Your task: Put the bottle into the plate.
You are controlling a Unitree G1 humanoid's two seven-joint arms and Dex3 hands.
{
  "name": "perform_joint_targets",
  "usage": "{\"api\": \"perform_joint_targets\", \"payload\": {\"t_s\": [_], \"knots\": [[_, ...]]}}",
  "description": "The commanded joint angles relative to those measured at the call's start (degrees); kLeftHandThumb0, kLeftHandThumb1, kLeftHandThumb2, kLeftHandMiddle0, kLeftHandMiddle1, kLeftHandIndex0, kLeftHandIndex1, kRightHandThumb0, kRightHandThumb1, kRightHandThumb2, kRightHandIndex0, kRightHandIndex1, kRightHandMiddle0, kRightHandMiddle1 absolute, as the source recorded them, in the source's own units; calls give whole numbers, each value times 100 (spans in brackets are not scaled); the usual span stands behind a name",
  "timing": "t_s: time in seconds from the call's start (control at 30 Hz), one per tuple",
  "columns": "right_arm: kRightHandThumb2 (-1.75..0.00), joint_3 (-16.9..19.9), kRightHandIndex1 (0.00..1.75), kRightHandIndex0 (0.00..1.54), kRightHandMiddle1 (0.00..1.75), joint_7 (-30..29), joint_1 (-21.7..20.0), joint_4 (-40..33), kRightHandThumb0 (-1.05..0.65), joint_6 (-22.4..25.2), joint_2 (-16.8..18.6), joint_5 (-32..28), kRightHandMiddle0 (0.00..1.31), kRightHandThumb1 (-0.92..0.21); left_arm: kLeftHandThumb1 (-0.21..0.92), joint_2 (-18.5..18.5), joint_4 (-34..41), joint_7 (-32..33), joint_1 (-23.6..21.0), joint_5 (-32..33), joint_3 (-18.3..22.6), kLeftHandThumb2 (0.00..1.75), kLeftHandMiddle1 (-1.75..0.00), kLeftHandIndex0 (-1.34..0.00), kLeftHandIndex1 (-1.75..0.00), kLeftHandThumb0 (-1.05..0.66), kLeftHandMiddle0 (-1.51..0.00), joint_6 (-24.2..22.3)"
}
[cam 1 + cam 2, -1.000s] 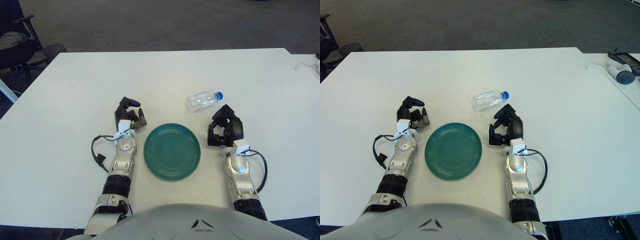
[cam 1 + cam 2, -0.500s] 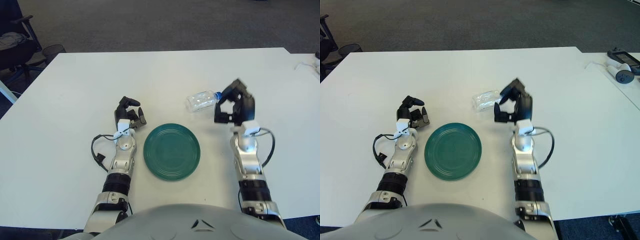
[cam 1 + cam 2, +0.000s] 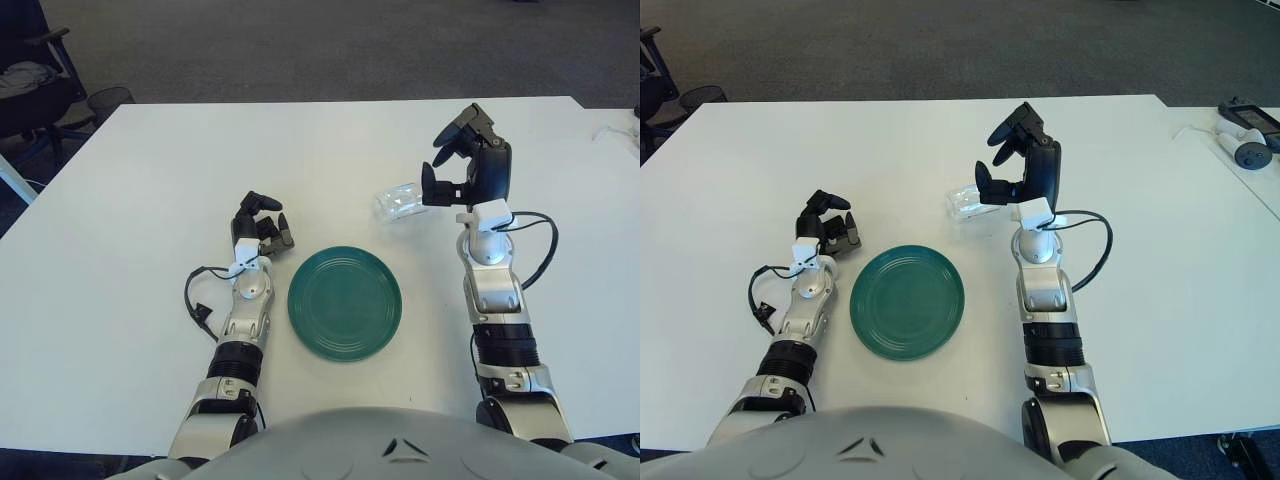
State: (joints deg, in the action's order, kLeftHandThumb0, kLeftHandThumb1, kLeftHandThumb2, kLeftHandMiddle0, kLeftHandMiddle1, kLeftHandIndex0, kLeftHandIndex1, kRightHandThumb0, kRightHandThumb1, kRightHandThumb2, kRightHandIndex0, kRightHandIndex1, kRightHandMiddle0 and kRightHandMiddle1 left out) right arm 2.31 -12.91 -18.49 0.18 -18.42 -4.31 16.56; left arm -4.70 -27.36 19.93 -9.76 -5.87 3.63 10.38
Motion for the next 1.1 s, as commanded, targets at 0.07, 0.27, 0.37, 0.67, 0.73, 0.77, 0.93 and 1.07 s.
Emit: {"api": "perform_joint_targets", "payload": {"t_s": [0.07,0.27,0.37,0.67,0.73,0.77,0.93,1.07], "knots": [[-151,8,169,76,175,21,-698,166,0,-64,-351,208,51,-14,20,6,-173,46,119,-77,-29,145,-175,-70,-175,-51,-124,-234],[-150,-105,166,77,175,296,-1189,381,0,0,-809,411,51,-14,19,18,-180,185,93,-162,-39,146,-175,-71,-175,-52,-124,-328],[-149,-147,165,78,175,381,-1313,494,0,0,-919,410,51,-15,19,21,-203,221,81,-190,-40,147,-175,-71,-175,-52,-124,-342],[-106,-833,156,48,168,2583,-1688,605,-14,432,-1961,234,43,-46,17,33,-247,329,22,-316,-111,149,-175,-72,-175,-53,-124,-393],[-77,-1059,131,32,154,3438,-1818,456,-31,683,-2379,288,35,-61,17,31,-241,312,42,-309,-114,150,-175,-73,-175,-53,-124,-365],[-65,-1202,96,28,139,3887,-1907,427,-43,703,-2599,318,25,-65,17,40,-256,280,47,-295,-113,150,-175,-73,-175,-53,-124,-332],[-34,-1559,19,7,61,4798,-2172,479,-78,381,-3125,533,4,-76,15,53,-325,280,52,-290,-111,152,-175,-74,-175,-54,-124,-204],[-15,-1845,4,1,21,4963,-2292,577,-98,-65,-3354,951,1,-85,14,53,-362,323,36,-312,-114,154,-175,-76,-175,-54,-124,-198]]}}
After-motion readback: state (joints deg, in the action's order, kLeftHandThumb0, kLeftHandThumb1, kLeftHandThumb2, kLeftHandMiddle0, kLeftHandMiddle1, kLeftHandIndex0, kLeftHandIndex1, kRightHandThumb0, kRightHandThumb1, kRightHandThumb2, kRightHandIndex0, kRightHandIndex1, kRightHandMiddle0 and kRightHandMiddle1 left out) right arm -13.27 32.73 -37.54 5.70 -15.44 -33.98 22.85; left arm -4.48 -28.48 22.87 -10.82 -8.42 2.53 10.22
